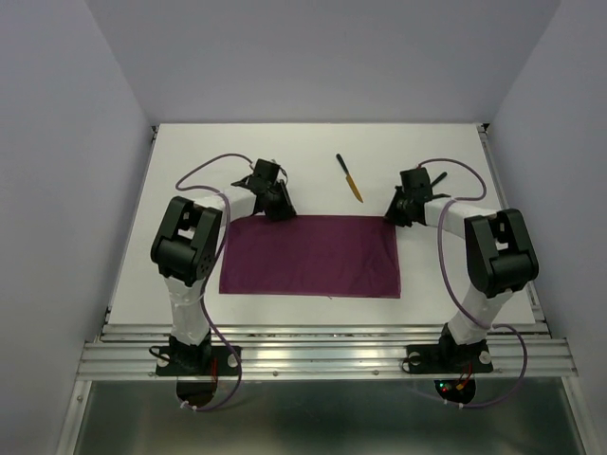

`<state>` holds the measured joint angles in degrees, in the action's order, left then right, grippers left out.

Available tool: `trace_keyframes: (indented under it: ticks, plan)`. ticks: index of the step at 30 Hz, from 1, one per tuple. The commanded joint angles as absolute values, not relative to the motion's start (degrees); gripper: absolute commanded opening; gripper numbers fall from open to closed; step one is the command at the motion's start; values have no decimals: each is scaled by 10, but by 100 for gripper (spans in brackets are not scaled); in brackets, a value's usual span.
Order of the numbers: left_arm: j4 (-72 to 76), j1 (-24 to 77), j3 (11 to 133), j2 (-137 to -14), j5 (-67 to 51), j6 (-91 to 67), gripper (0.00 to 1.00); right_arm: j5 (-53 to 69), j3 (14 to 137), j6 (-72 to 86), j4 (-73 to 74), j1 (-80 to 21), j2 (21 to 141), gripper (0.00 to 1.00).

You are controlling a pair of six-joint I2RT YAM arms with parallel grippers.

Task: Fold the napkin into a case and place the utensils inside
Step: Smooth out the rectangle-folded napkin at the center of the board.

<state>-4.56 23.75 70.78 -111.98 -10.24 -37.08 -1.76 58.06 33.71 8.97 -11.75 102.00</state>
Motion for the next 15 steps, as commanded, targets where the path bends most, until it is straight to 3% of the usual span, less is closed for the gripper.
trace_keyframes:
  ticks: [1,15]
  plan:
    - [-84,202,696,-1090,-62,-341,37,-56,558,313,102,-104,1005,19]
    - [-101,69,619,-1030,-14,-343,37,-54,543,299,99,-93,998,19]
